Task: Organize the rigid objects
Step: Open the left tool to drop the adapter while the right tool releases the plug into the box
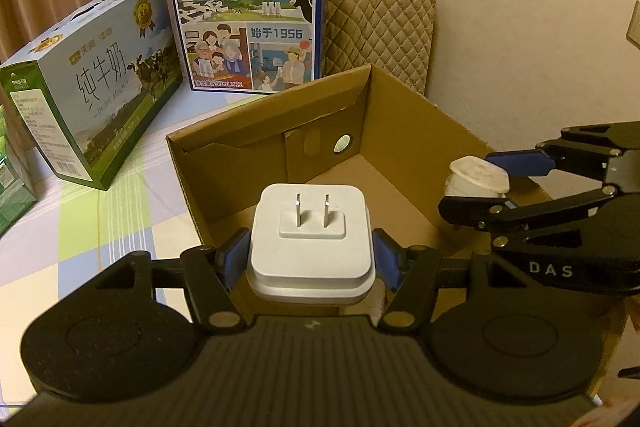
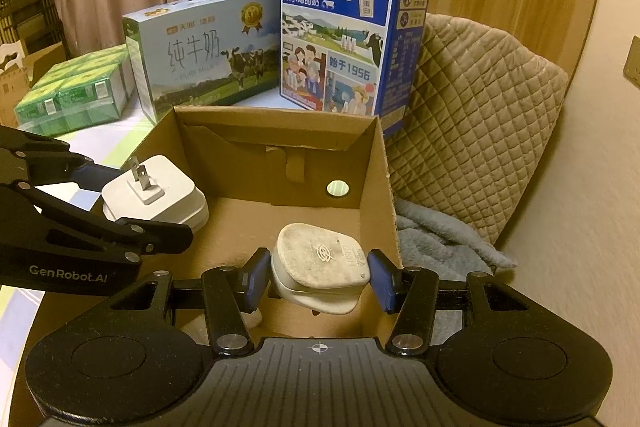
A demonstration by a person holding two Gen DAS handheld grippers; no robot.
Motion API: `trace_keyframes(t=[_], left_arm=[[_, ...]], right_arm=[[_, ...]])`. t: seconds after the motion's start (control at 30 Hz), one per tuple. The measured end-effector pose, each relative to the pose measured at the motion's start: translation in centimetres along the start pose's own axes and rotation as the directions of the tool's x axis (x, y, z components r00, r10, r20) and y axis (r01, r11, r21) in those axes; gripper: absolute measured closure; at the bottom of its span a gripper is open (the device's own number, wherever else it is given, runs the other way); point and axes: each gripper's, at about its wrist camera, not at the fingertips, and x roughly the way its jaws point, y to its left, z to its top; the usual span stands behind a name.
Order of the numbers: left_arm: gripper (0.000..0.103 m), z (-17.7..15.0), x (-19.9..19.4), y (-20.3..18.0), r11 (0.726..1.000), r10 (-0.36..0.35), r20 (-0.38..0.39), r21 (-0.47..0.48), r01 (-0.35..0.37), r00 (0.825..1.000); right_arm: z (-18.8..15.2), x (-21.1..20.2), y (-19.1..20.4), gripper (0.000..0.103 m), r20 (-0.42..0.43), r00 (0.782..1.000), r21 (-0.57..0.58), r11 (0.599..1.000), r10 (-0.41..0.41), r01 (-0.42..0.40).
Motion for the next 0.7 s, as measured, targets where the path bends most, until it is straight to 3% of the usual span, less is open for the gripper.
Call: trace_keyframes(t=[0.47, 0.7], left_arm=[[0.043, 0.4, 0.6, 0.3, 1.000, 0.018, 0.006, -0.008, -0.018, 1.000], [0.038, 0.5, -0.2, 1.1, 0.998, 0.050, 0.044, -0.035, -0.048, 0.998]], right_arm=[[0.0, -0.1, -0.2, 0.053, 0.011, 1.000, 0.014, 1.000, 0.001, -0.001], [0.0, -0.3, -0.1, 0.053, 0.013, 1.000, 0.017, 1.000, 0.001, -0.002]])
